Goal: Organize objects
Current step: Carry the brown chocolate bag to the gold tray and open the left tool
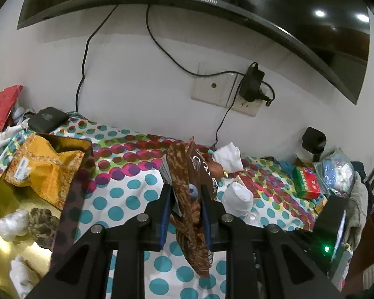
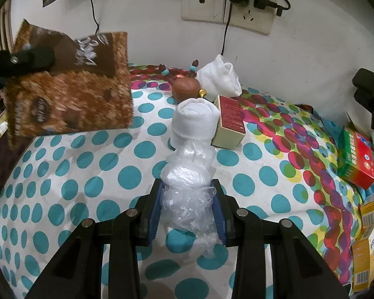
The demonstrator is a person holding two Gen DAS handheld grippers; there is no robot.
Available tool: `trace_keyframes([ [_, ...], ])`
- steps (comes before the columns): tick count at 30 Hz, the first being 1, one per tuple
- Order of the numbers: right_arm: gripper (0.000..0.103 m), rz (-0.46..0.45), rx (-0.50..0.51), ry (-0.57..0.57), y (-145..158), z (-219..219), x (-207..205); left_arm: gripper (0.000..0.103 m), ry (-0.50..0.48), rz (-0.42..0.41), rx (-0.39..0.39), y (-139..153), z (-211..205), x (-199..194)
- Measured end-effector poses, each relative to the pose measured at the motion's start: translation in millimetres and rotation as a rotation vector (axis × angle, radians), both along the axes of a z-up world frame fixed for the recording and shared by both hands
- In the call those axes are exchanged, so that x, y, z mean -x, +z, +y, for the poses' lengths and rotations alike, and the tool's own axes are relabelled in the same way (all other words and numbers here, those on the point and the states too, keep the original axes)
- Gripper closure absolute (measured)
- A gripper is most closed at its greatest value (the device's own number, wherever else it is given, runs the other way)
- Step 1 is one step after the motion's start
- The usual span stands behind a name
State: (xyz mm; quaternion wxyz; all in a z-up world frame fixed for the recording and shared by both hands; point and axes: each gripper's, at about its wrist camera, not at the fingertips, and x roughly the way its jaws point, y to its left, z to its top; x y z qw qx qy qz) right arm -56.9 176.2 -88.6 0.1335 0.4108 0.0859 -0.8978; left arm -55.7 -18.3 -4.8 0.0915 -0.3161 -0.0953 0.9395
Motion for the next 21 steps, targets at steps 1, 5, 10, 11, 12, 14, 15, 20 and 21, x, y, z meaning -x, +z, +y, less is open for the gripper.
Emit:
trace_keyframes([
  [1,0.068,-0.003,0.001,-0.001,0,0,1,0.081,0.006,0.009,0.009,3,-2,-3],
  [5,0.068,-0.014,0.008,-0.005,1,2,2,0.082,0.01,0.021,0.024,10,-8,-10],
  [10,0.068,-0.014,0.001,-0.004,1,1,1,0.082,0.028,0.029,0.038,19,-22,-18],
  [11,0.068,-0.014,-0.001,-0.004,0,1,1,0.082,0.034,0.03,0.044,22,-26,-20],
  [12,0.068,-0.015,-0.002,-0.004,0,1,1,0.082,0.04,0.03,0.043,24,-30,-21],
  [14,0.068,-0.019,-0.002,-0.004,0,1,2,0.082,0.052,0.029,0.038,30,-40,-24],
  [15,0.068,-0.021,-0.001,-0.004,-1,2,2,0.082,0.059,0.032,0.039,33,-44,-26],
  [20,0.068,-0.032,0.004,-0.006,-2,4,3,0.082,0.097,0.066,0.072,53,-67,-34],
  [21,0.068,-0.033,0.004,-0.006,-2,4,4,0.082,0.109,0.074,0.07,59,-74,-35],
])
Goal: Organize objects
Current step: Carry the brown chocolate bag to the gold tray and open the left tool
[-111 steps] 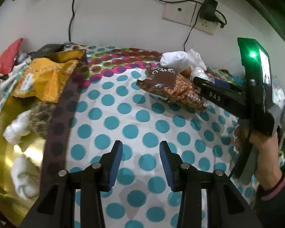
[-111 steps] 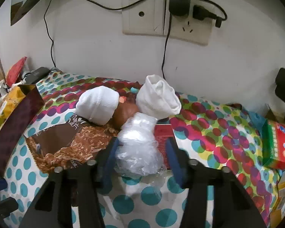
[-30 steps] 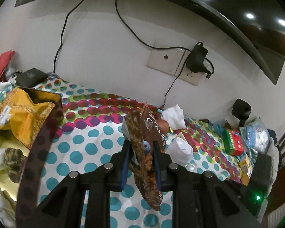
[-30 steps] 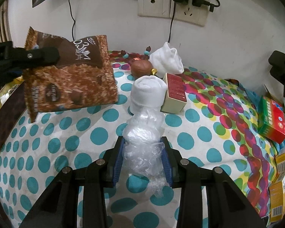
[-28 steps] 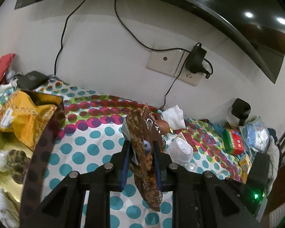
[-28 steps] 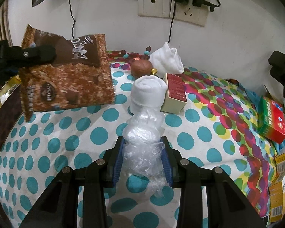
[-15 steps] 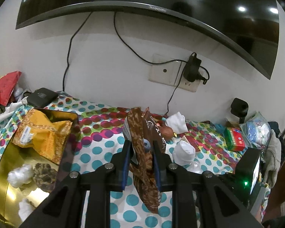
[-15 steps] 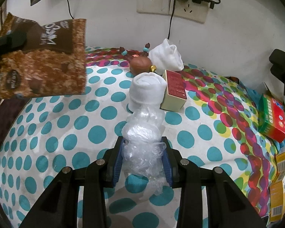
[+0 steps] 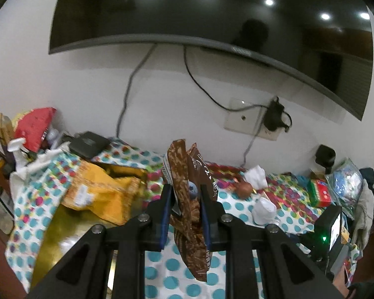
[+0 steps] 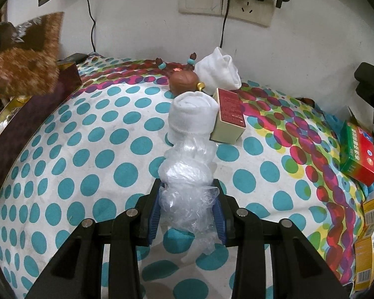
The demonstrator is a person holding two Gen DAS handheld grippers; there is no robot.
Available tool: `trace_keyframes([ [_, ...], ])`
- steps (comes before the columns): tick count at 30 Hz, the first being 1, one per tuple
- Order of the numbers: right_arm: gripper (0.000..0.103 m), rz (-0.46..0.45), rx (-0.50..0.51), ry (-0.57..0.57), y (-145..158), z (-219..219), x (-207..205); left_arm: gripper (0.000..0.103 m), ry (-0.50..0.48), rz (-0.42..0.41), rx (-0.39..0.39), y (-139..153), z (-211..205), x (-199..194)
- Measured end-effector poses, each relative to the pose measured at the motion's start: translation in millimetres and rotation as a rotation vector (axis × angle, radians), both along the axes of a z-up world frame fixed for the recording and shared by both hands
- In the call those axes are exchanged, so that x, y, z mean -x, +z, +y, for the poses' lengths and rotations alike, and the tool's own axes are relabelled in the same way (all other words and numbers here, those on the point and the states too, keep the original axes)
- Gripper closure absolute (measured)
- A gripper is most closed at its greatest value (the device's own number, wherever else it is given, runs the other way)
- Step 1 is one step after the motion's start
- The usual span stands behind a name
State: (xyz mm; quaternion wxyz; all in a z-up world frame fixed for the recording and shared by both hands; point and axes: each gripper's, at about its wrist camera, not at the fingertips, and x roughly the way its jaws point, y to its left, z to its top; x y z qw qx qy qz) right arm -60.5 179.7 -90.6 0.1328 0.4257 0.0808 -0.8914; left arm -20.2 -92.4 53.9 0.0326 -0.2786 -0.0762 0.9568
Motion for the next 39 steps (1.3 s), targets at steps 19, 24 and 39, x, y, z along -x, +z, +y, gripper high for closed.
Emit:
trace_keyframes([
  [19,0.068,0.0,-0.001,0.0,0,0,0,0.085,0.2,-0.057,-0.123,-12,-114,9],
  [24,0.068,0.002,-0.004,0.0,0,0,0,0.085,0.249,-0.097,-0.107,-29,-133,22],
  [39,0.068,0.004,-0.013,0.0,0,1,1,0.065,0.394,-0.23,0.032,-67,-155,37],
])
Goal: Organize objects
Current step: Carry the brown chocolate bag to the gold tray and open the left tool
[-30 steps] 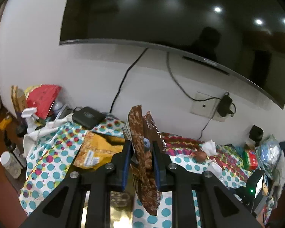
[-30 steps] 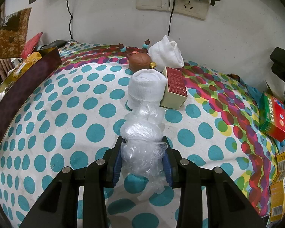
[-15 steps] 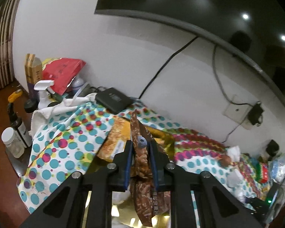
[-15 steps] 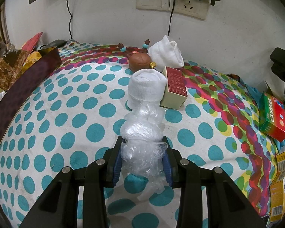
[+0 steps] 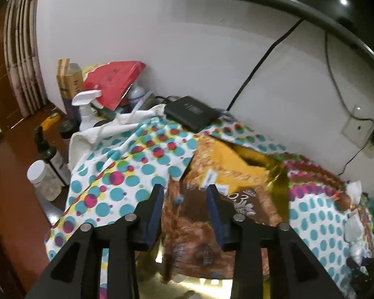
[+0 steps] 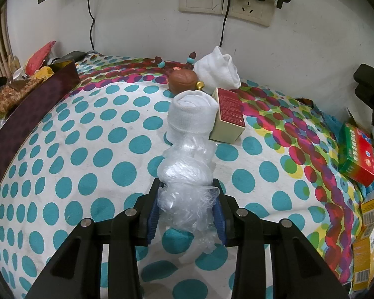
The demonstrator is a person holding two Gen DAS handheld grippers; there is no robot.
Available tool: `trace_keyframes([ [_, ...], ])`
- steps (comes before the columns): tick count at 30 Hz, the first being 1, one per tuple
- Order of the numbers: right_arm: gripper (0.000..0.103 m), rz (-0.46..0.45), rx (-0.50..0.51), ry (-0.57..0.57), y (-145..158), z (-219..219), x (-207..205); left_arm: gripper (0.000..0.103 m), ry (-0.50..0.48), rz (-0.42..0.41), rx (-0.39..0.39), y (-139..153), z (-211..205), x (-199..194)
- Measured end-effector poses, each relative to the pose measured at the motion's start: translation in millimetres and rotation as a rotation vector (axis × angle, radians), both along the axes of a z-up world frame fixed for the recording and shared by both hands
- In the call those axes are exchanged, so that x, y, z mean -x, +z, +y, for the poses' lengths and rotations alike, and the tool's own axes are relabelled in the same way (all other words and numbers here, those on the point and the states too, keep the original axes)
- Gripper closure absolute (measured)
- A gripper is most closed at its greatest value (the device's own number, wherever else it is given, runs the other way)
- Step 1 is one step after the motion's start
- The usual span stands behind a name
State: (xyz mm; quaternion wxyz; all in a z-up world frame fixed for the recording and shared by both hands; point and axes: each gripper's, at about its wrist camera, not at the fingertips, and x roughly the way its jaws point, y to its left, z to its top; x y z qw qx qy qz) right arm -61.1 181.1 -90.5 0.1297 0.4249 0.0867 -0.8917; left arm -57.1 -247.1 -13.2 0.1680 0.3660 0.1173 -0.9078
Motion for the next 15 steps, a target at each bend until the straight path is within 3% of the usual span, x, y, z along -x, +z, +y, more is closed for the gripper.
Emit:
trace_keyframes([
  [7,0.068,0.005,-0.012,0.001,0,-1,0,0.063,0.036,-0.023,-0.019,-3,-12,-16],
  [15,0.07,0.007,-0.009,-0.001,1,-1,-1,0.059,-0.008,0.016,0.086,16,25,-64],
])
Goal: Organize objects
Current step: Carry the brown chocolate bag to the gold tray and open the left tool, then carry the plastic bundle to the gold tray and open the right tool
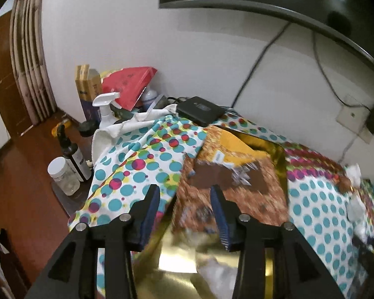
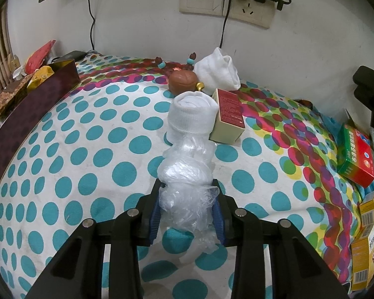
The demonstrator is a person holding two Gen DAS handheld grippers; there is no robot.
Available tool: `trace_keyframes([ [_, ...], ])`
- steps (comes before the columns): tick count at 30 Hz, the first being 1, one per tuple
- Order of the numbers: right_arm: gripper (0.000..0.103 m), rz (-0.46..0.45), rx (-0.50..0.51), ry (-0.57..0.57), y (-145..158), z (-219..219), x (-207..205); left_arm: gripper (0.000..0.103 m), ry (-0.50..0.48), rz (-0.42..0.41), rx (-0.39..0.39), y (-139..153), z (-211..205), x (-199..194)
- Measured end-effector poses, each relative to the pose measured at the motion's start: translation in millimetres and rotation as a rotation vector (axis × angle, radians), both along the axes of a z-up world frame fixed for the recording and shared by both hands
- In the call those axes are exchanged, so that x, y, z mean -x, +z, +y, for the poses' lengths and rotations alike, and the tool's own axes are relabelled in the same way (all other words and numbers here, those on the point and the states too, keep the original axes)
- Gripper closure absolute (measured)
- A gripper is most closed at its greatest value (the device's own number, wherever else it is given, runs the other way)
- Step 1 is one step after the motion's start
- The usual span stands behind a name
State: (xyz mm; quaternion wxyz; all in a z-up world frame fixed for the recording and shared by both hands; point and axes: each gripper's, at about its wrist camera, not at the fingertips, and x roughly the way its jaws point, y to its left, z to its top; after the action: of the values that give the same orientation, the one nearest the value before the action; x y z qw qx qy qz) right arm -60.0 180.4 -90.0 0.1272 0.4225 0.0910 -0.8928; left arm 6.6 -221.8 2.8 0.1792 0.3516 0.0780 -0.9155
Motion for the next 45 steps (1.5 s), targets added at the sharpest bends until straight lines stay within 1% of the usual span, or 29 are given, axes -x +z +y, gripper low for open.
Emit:
trace_keyframes([
  [3,0.07,-0.002,0.005,-0.006,0,1,1,0.057,-0.04,-0.016,0.045,3,24,-14],
  [6,0.07,0.004,0.007,-0.008,0,2,0,0.056,-0.079,-0.029,0.05,1,45,-29],
  [9,0.071,0.029,0.018,-0.016,4,4,-3,0.056,-0.102,-0.043,0.015,-3,60,-44],
  [11,0.071,0.049,0.033,-0.017,8,6,-6,0.056,-0.108,-0.037,0.011,-4,67,-55],
  [14,0.071,0.076,0.045,-0.015,12,7,-10,0.056,-0.12,-0.023,0.049,-4,76,-68],
  [17,0.071,0.102,0.046,-0.017,16,6,-13,0.056,-0.127,-0.026,0.046,-2,73,-82],
  [19,0.071,0.083,0.09,-0.033,18,4,-14,0.055,-0.116,-0.026,0.038,-1,65,-89],
  [20,0.071,0.069,0.132,-0.032,21,0,-15,0.055,-0.1,-0.019,0.025,0,57,-94],
  [21,0.071,0.074,0.146,-0.027,24,-4,-17,0.055,-0.086,-0.014,0.018,0,50,-98],
  [23,0.071,0.098,0.146,0.018,36,-29,-27,0.055,-0.057,-0.013,0.004,0,37,-104],
  [27,0.071,0.121,0.159,0.16,57,-88,-45,0.055,0.008,0.002,-0.085,-2,3,-120],
  [31,0.071,0.13,0.188,0.318,77,-156,-68,0.055,0.038,0.005,-0.091,-3,-12,-131],
  [34,0.071,0.1,0.226,0.431,84,-209,-80,0.054,0.052,0.004,-0.096,-4,-21,-138],
  [37,0.071,0.063,0.236,0.5,84,-245,-89,0.054,0.055,0.005,-0.085,-4,-25,-142],
  [39,0.071,0.038,0.219,0.547,80,-271,-98,0.054,0.055,0.011,-0.079,-3,-30,-145],
  [42,0.071,0.003,0.191,0.583,71,-298,-103,0.054,0.068,0.008,-0.092,-5,-39,-149],
  [45,0.071,-0.024,0.167,0.594,61,-314,-105,0.054,0.09,0.007,-0.115,-8,-51,-155],
])
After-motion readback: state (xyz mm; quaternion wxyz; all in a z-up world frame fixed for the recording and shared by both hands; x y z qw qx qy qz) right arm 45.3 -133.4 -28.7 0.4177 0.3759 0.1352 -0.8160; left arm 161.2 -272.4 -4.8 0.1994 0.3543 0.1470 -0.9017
